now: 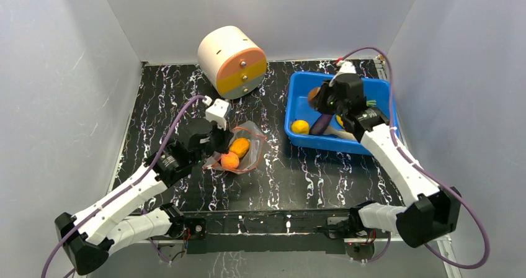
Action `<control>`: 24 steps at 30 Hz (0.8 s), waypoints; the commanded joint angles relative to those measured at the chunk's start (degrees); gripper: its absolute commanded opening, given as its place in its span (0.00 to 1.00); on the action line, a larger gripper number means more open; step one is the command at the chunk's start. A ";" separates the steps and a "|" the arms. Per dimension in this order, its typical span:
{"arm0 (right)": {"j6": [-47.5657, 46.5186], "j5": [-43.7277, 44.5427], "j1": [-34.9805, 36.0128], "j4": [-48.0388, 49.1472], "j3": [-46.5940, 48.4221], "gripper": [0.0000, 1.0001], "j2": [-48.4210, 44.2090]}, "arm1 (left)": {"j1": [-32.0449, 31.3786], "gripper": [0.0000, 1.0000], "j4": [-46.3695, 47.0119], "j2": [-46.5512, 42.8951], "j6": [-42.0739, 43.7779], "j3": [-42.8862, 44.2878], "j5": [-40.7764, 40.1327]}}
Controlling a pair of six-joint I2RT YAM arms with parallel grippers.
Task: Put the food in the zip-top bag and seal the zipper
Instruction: Place the fake fruit in the zipper food storage bag.
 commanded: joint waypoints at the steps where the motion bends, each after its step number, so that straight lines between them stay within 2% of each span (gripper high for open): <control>1: 6.28 -13.18 6.17 5.79 -1.37 0.00 -7.08 | 0.80 0.00 -0.51 3.33 -3.19 4.25 -2.86; 7: 15.20 -20.95 12.29 12.64 -5.28 0.00 -10.91 | 3.78 0.00 -0.79 7.06 -6.03 6.25 -1.40; 12: 19.11 -21.50 16.62 14.99 -6.54 0.00 -13.11 | 7.14 0.00 0.58 8.37 -8.61 7.07 3.49; 24: 26.47 -23.83 23.11 21.67 -10.75 0.00 -13.43 | 9.31 0.00 2.91 7.98 -12.95 7.67 10.89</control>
